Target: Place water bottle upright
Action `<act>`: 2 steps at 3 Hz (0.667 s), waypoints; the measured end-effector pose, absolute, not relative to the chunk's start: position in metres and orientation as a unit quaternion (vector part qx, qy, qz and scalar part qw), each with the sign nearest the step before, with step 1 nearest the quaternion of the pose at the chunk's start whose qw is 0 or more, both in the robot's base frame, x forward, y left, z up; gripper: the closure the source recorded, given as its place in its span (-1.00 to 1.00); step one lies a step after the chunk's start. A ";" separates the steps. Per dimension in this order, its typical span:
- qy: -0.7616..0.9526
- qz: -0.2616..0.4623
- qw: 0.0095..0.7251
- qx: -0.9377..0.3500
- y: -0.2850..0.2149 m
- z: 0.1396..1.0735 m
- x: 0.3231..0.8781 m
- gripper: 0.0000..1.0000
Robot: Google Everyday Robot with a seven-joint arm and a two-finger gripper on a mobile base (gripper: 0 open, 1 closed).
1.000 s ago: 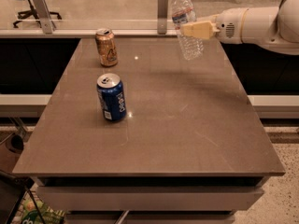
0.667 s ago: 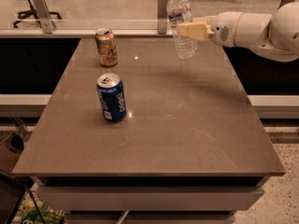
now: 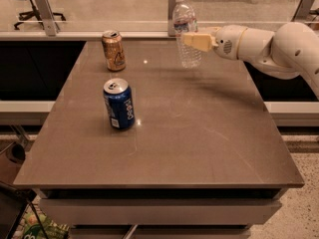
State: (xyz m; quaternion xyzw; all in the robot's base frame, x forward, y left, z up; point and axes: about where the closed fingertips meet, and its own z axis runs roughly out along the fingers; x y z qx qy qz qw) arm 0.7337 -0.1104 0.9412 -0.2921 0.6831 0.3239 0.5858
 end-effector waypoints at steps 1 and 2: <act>0.683 0.330 0.590 -0.278 -0.113 0.921 0.742 1.00; 0.679 0.341 0.596 -0.261 -0.116 0.903 0.748 1.00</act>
Offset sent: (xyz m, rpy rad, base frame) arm 0.0220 -0.0173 -0.0615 0.1195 0.0144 -0.0522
